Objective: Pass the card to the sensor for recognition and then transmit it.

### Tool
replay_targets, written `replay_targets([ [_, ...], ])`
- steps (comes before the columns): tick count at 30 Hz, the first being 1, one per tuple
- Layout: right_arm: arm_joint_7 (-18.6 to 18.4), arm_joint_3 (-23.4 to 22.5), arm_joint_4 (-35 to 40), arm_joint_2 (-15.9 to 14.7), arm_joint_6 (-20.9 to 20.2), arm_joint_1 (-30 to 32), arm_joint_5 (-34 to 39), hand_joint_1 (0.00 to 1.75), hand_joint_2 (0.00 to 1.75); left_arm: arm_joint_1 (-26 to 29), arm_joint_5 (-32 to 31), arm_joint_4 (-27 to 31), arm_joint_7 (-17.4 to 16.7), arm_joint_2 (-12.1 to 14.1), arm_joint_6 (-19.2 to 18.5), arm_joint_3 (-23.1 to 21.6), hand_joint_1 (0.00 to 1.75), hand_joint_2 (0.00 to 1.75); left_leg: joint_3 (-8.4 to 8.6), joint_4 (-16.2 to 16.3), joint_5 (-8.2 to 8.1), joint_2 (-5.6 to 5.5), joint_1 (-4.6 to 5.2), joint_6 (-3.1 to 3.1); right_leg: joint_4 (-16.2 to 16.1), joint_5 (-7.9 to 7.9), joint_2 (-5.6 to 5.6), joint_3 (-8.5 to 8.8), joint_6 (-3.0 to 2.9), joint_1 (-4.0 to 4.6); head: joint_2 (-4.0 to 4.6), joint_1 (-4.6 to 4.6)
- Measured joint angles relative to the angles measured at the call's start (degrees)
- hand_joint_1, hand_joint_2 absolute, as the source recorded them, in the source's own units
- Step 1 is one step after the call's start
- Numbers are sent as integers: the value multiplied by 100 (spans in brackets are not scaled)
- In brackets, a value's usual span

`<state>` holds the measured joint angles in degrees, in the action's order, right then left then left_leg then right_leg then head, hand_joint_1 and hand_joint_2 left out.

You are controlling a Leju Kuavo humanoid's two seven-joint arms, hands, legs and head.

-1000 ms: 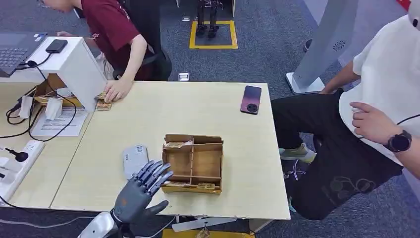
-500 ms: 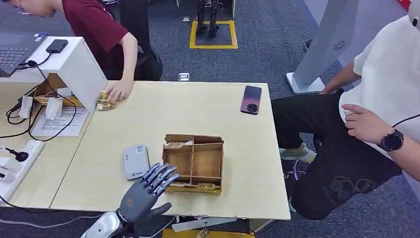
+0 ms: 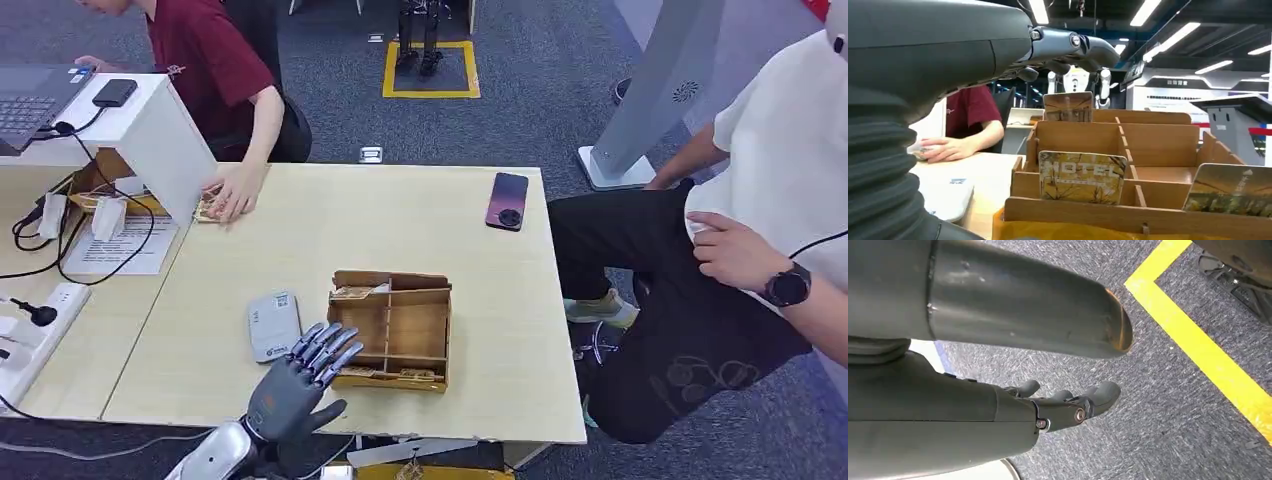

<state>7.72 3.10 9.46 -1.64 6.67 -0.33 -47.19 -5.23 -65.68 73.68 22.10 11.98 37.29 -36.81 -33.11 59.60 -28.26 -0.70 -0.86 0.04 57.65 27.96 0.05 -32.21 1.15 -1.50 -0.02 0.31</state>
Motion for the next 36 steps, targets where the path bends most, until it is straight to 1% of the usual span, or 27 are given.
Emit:
replay_targets([
  [15,24,-2,0,0,9,1,-46,0,0,-34,19,-184,-50,-63,-4,0,0,175,0,0,0,0,0,0,0,0,0,0,0,0,0,0],
  [23,24,-2,0,0,57,1,-83,0,0,-35,68,-249,9,-114,-13,0,0,175,0,0,0,0,0,0,0,0,0,0,0,0,0,0],
  [28,31,-2,0,0,57,0,-101,0,0,-41,-113,-295,-70,-114,2,0,0,175,0,0,0,0,0,0,0,0,0,0,0,0,0,0],
  [36,33,-4,0,2,55,0,-125,0,0,-50,44,-369,7,-172,-9,-7,0,175,0,0,0,0,0,0,0,0,0,0,0,0,0,0],
])
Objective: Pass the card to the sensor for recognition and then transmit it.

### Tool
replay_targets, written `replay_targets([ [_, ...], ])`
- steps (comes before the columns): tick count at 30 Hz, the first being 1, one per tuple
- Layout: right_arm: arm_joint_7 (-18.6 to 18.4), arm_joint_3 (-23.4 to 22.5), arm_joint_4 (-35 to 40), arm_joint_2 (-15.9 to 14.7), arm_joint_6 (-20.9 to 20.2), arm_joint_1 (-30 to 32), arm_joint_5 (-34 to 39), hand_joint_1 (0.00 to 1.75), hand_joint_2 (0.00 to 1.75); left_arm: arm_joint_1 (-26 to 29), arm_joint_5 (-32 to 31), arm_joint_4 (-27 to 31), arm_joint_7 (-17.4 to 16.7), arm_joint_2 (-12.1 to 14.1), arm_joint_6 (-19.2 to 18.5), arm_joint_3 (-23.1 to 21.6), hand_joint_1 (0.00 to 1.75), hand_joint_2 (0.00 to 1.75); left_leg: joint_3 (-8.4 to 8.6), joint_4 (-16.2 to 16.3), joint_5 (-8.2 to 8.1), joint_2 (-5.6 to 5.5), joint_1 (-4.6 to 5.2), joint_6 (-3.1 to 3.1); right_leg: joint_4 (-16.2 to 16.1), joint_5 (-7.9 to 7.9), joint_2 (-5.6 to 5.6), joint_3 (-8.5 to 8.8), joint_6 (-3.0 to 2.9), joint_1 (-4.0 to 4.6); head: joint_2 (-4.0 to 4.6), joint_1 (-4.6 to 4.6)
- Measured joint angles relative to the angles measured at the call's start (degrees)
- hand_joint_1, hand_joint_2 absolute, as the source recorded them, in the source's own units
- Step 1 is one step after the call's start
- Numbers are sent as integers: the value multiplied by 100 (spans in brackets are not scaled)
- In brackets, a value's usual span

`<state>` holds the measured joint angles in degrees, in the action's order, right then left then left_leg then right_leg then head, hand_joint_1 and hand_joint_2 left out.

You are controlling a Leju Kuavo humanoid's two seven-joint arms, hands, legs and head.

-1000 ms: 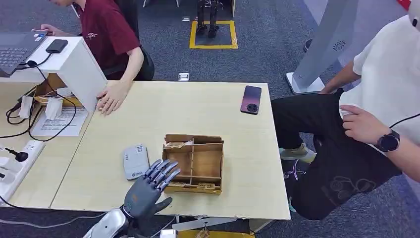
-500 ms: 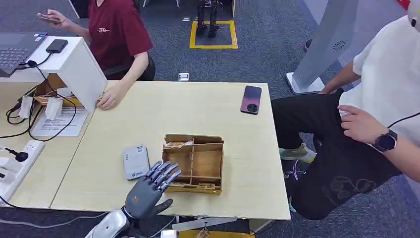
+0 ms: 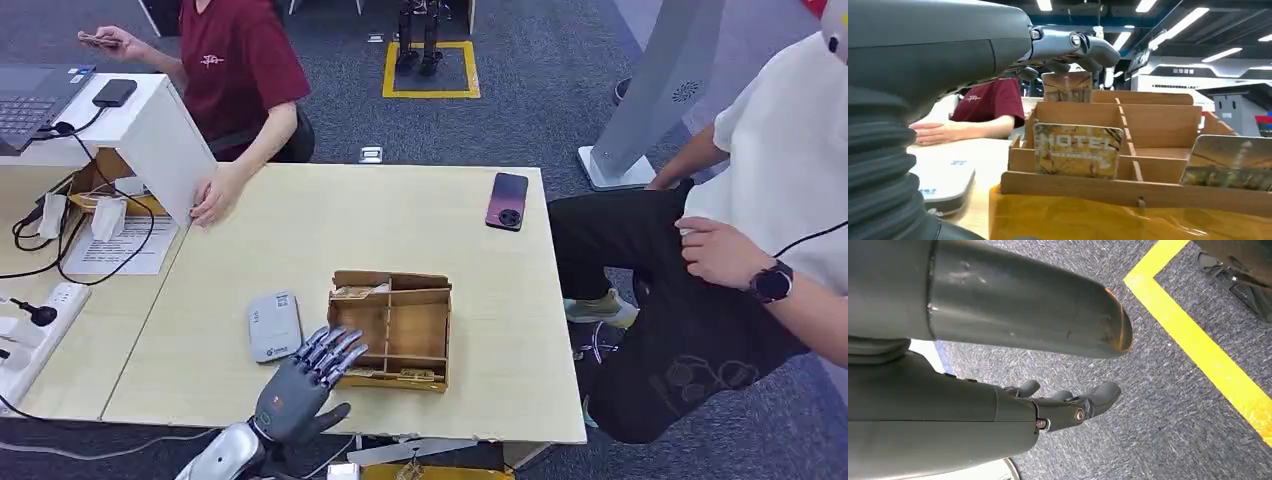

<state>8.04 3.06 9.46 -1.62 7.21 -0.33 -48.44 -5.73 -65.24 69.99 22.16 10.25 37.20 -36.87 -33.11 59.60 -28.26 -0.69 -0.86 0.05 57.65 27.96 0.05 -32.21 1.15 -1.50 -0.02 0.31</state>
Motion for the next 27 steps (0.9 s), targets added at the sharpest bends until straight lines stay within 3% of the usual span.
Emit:
replay_targets([
  [5,9,0,0,-2,-4,0,-2,0,0,-15,-22,-44,0,-33,4,-13,0,175,0,0,0,0,0,0,0,0,0,0,0,0,0,0],
  [6,15,-2,0,-2,-20,0,-9,0,0,-23,-44,-57,-4,-39,9,-13,40,175,0,0,0,0,0,0,0,0,0,0,0,0,0,0],
  [7,20,-7,0,-2,-26,0,-9,0,0,-31,-57,-76,-15,-48,9,-13,175,175,0,0,0,0,0,0,0,0,0,0,0,0,0,0],
  [24,44,-101,0,0,-50,0,-61,0,0,-157,-94,-238,-142,-74,-11,-15,169,175,0,0,0,-1,0,0,0,0,0,1,0,0,0,2],
  [27,65,-101,0,5,-39,-1,-74,0,0,-157,-74,-238,-181,-74,-22,-15,175,175,0,0,0,-1,0,0,0,0,0,1,0,0,0,0],
])
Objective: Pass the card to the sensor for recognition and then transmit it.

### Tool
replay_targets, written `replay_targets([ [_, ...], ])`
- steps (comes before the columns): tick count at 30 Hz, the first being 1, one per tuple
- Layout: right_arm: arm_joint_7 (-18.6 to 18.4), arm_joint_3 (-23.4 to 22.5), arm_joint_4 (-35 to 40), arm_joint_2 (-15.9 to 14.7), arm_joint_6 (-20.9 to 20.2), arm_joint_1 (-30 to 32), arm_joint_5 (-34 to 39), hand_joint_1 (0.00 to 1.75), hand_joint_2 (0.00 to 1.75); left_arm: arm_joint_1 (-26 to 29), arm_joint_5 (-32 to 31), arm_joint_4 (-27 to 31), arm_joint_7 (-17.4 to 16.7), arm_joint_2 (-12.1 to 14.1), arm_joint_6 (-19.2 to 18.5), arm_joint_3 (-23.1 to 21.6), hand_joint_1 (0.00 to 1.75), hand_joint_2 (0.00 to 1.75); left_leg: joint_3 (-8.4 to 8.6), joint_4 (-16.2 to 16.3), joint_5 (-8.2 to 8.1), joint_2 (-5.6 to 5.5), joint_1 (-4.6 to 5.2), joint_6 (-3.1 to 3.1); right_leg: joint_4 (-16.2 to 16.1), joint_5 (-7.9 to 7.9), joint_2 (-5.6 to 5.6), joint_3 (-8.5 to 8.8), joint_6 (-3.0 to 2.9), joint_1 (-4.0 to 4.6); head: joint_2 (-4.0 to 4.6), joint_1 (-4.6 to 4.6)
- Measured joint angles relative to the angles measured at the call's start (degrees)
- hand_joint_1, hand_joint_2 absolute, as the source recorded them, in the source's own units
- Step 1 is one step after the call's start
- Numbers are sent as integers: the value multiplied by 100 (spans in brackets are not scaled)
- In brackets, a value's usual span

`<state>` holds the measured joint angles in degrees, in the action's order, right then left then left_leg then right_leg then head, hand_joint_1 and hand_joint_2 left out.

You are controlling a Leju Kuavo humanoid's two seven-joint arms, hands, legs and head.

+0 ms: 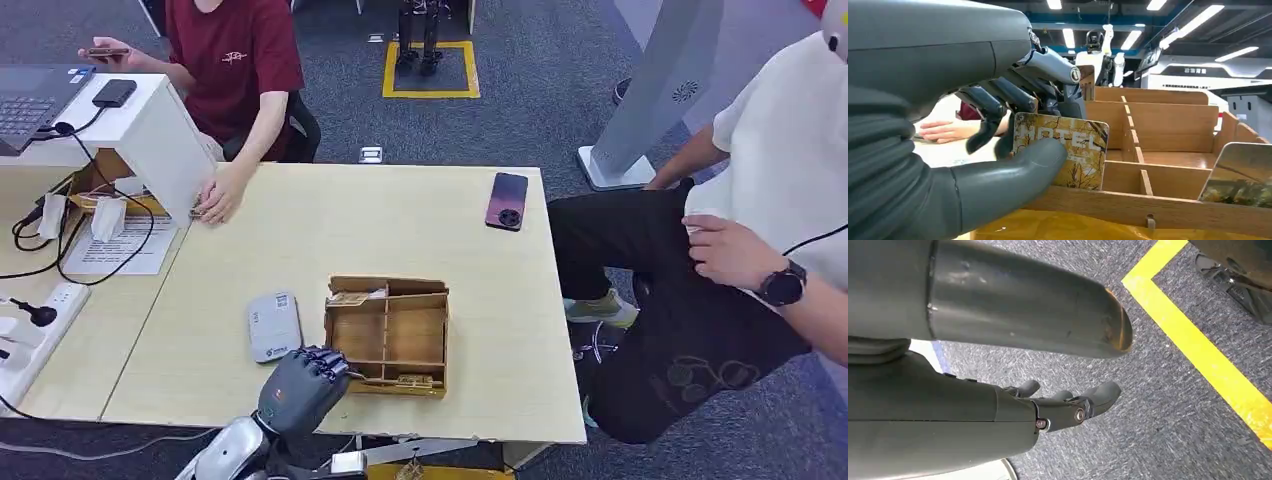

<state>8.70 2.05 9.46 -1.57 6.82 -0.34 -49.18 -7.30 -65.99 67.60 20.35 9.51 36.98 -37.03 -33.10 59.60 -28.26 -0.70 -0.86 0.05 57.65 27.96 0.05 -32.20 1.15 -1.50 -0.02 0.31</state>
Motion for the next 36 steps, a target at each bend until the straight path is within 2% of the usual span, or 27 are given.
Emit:
replay_targets([
  [17,29,-39,0,7,48,1,-39,0,0,-2,612,184,245,114,-203,2,175,175,0,0,0,0,0,0,0,0,0,-1,0,0,0,0],
  [19,29,-39,0,7,48,3,-59,0,0,-1,838,409,352,168,-245,2,175,175,-1,0,0,0,-1,0,0,0,0,-2,0,0,0,2],
  [24,44,-46,0,13,50,2,-98,0,0,-274,1213,1467,352,468,-842,120,175,175,-1,0,3,-3,-1,-1,1,-2,-1,0,0,1,0,2],
  [28,53,-63,0,24,48,2,-122,0,0,-565,981,1895,225,676,-1060,302,175,175,1,0,8,-2,-1,-1,3,-4,0,1,0,1,0,2],
  [31,53,-92,0,35,46,1,-146,0,0,-650,708,1902,116,734,-994,378,175,175,0,0,8,-2,-1,0,3,-4,0,1,0,1,0,2],
  [36,44,-133,2,57,44,0,-184,0,0,-768,712,1760,-9,772,-885,492,175,175,-1,0,8,-2,0,-1,2,-4,-1,0,0,0,0,0],
])
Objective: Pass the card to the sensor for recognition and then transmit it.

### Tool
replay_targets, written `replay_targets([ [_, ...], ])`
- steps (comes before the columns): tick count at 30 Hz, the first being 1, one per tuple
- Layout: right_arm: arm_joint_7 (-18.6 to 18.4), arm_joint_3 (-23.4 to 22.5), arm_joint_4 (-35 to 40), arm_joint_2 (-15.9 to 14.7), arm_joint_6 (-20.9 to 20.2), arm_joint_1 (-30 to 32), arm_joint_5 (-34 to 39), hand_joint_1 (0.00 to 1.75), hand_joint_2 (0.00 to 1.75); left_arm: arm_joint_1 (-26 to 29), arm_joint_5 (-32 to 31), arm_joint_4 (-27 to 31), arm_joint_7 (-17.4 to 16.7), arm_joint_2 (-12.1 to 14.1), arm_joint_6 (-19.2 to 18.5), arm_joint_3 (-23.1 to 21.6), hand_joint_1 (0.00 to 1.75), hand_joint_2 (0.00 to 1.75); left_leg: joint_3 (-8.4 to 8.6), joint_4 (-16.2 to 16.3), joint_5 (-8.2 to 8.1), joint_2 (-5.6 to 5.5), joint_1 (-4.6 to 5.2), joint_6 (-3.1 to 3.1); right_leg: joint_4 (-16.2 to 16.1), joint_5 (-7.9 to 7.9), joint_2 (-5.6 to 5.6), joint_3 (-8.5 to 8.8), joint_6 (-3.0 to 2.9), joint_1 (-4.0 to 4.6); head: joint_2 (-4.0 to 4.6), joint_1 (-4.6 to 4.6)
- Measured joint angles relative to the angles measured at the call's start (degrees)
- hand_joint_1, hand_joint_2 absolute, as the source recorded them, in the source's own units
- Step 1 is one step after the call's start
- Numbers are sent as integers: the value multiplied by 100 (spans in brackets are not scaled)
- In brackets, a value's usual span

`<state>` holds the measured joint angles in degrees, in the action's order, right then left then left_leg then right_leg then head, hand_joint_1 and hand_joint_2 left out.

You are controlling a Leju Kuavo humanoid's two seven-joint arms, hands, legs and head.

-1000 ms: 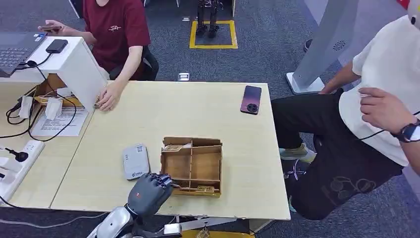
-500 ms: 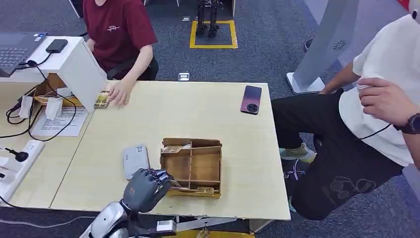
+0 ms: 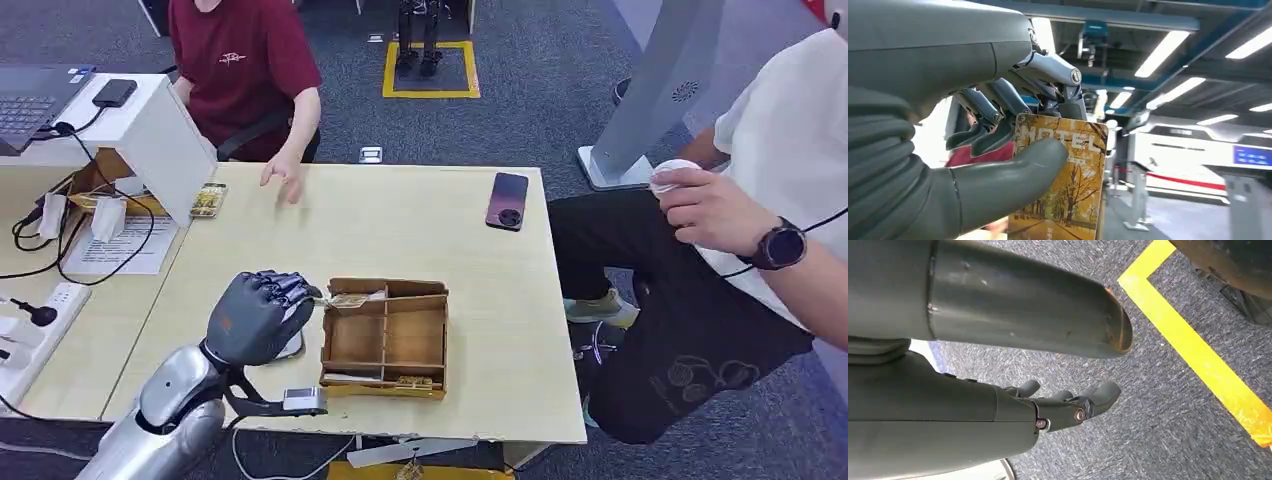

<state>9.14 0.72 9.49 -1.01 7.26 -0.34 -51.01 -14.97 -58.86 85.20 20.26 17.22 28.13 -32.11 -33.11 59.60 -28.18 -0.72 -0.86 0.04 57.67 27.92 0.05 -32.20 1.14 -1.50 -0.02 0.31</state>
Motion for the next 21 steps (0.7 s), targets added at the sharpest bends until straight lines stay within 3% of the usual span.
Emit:
replay_targets([
  [5,-2,-7,2,26,-68,-1,-59,0,0,-240,15,-355,-77,-20,20,195,175,175,1,1,1,-1,0,0,0,-1,-1,-3,1,0,0,0],
  [11,13,-7,7,57,-79,-47,-184,0,0,-1096,-736,-1465,-865,-275,195,400,175,175,-2,1,15,-4,0,0,0,-16,-3,-3,-1,0,0,2],
  [15,53,-7,11,74,-66,-70,-238,0,0,-1663,-679,-2424,-881,-444,319,597,175,175,0,1,18,2,0,0,0,-22,3,-4,-3,0,0,2],
  [21,76,-7,11,81,-63,-71,-240,0,0,-1912,-695,-3065,-881,-560,389,689,175,175,-3,1,17,0,0,0,0,-22,3,-6,-3,0,0,0],
])
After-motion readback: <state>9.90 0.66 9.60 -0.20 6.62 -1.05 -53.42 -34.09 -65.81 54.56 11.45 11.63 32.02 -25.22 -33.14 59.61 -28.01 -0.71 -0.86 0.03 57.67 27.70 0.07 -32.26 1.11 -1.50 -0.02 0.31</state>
